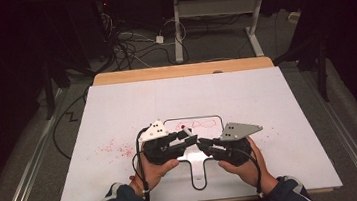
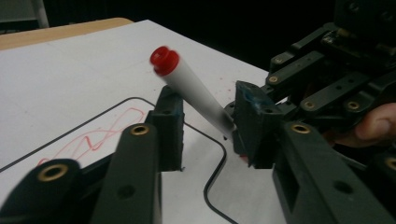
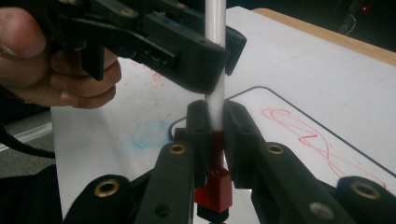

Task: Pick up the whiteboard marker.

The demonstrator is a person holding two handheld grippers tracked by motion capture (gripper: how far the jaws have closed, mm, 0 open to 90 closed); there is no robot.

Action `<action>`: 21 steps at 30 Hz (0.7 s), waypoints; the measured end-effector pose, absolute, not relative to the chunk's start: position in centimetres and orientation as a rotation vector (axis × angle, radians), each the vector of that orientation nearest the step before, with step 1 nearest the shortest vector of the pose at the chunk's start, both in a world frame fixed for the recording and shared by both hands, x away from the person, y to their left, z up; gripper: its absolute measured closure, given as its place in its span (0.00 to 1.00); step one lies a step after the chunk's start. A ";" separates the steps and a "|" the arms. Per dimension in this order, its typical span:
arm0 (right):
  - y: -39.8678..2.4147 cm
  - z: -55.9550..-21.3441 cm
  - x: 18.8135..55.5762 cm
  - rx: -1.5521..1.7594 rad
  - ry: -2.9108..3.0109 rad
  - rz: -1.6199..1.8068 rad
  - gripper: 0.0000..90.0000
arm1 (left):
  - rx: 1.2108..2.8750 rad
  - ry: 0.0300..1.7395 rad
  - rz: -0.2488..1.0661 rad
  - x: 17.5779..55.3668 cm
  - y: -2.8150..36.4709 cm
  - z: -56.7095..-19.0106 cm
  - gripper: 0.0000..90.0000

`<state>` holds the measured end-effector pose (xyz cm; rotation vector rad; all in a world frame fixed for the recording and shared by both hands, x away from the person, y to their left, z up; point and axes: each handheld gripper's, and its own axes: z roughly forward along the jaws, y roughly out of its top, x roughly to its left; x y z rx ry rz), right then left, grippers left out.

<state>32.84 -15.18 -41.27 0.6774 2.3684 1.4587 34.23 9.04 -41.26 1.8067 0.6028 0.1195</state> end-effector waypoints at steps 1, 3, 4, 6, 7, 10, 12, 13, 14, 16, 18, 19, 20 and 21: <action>-15.1 -41.3 32.8 0.665 2.373 1.447 0.91 | 1.807 0.595 0.119 34.2 9.0 -41.2 0.74; -14.9 -41.4 32.7 0.653 2.373 1.425 0.91 | 1.804 0.581 0.111 34.2 9.0 -41.2 0.78; -14.9 -41.4 32.7 0.648 2.375 1.418 0.91 | 1.805 0.575 0.110 34.2 9.0 -41.2 0.79; -14.7 -41.5 32.6 0.641 2.379 1.402 0.91 | 1.811 0.563 0.111 34.2 8.9 -41.1 0.82; -14.6 -41.6 32.6 0.642 2.374 1.399 0.91 | 1.813 0.557 0.112 34.2 8.9 -41.1 0.83; -14.4 -41.6 32.6 0.629 2.369 1.378 0.91 | 1.781 0.570 0.094 33.9 8.4 -41.1 0.86; -14.4 -41.7 32.5 0.624 2.365 1.363 0.91 | 1.787 0.563 0.093 33.9 8.2 -41.1 0.87; -14.3 -41.8 32.5 0.623 2.361 1.362 0.91 | 1.786 0.564 0.093 33.9 8.1 -41.1 0.87; -14.3 -41.8 32.5 0.618 2.361 1.359 0.91 | 1.788 0.561 0.098 33.9 8.0 -41.1 0.87; -14.3 -41.8 32.6 0.616 2.358 1.350 0.91 | 1.804 0.549 0.109 33.9 8.0 -41.1 0.87; -14.3 -41.9 32.6 0.623 2.351 1.348 0.91 | 1.855 0.508 0.143 34.2 8.2 -41.0 0.87; -14.3 -41.9 32.6 0.621 2.349 1.344 0.91 | 1.810 0.539 0.125 34.0 7.8 -41.0 0.87; -14.3 -41.9 32.6 0.619 2.348 1.342 0.90 | 1.813 0.537 0.127 34.0 7.7 -41.0 0.87; -14.3 -41.9 32.6 0.615 2.346 1.339 0.90 | 1.868 0.499 0.157 34.2 8.0 -40.9 0.87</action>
